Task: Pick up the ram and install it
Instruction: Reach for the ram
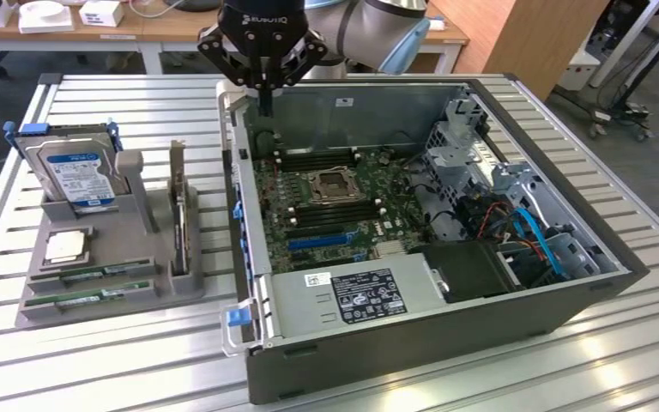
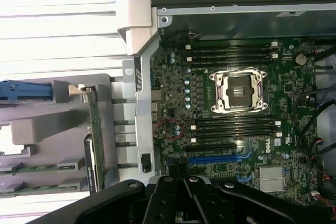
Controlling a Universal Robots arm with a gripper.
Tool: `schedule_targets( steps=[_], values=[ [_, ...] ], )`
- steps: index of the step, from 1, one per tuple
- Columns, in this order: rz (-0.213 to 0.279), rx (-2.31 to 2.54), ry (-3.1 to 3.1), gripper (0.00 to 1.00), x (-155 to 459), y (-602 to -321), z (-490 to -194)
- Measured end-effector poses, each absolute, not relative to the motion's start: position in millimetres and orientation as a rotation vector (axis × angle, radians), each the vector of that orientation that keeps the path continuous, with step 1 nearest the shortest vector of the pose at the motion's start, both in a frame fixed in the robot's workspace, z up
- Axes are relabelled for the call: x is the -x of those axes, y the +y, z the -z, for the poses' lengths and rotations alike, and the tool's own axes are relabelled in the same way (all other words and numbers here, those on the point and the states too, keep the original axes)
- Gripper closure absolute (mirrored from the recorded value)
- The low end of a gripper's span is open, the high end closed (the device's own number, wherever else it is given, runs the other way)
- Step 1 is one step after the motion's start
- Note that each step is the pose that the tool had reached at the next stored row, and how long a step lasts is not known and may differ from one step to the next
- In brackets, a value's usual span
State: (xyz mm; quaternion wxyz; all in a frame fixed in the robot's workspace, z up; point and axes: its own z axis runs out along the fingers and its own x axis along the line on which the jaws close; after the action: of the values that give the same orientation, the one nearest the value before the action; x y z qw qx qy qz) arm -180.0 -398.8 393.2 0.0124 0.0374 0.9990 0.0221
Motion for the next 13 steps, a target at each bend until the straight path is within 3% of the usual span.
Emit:
schedule_targets(
  steps=[13],
  values=[
    [-0.069,-0.117,3.114,0.90,192.6,-398.8,-393.3]
  ],
)
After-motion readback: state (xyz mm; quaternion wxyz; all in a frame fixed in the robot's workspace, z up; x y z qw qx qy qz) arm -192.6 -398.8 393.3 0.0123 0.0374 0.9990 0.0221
